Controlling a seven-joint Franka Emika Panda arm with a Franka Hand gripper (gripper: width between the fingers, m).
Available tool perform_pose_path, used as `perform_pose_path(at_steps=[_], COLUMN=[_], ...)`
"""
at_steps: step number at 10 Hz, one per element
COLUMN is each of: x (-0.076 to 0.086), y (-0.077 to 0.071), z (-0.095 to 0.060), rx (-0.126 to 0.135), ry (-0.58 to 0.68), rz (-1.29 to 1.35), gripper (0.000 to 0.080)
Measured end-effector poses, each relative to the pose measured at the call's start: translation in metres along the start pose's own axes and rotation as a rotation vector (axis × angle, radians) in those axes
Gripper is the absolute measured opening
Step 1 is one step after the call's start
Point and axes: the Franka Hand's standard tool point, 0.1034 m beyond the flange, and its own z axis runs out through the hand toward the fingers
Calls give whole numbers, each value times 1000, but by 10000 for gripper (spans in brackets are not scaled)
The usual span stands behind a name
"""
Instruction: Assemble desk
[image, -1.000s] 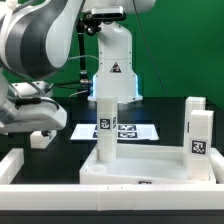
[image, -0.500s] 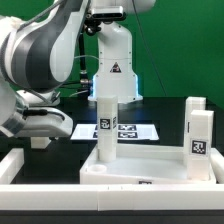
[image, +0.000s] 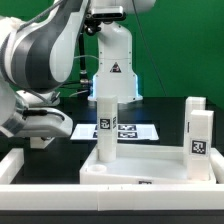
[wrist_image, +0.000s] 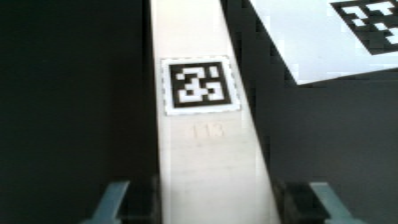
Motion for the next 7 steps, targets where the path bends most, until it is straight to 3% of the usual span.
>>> perform_pose_path(at_steps=[5,6,7], x=[0,-1,-9], y=[0,-1,-10], z=[0,-5,-32], rx=[0,-10,-43], ry=[0,5,44], rz=[0,-7,-33], gripper=[291,291,291])
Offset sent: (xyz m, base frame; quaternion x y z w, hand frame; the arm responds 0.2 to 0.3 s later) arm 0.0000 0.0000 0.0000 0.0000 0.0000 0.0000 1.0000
